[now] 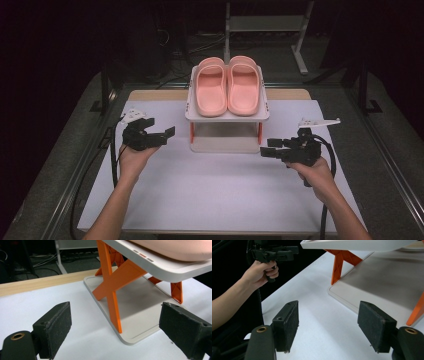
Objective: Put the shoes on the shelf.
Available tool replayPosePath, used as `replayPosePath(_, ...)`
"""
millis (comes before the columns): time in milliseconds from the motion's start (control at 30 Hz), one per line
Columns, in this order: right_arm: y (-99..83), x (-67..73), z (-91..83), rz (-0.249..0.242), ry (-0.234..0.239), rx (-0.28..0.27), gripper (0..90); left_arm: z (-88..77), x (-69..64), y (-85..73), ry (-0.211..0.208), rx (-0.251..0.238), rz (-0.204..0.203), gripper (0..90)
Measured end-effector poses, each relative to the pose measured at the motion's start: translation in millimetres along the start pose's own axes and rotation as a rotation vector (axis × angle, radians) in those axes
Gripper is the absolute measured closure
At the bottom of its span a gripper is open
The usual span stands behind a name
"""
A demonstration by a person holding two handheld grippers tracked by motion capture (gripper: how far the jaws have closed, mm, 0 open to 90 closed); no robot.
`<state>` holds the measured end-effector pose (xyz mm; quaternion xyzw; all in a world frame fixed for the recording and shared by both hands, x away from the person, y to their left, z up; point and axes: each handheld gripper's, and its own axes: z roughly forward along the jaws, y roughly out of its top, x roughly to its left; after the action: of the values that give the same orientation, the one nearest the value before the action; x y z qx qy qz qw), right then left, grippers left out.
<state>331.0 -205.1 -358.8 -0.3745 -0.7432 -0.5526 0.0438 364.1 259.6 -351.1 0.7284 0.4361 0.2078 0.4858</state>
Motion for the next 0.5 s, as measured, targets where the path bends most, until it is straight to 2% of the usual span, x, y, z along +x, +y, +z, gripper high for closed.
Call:
replayPosePath(333, -9.8, -2.3, -3.5, 0.013, -0.006, -0.018, 31.4, -0.3, -0.8, -12.9, 0.0, 0.012, -0.007, 9.7)
replayPosePath(500, -18.0, -2.0, -5.1, 0.019, -0.006, -0.023, 30.9, -0.4, -2.4, -25.7, 0.0, 0.019, -0.017, 9.3)
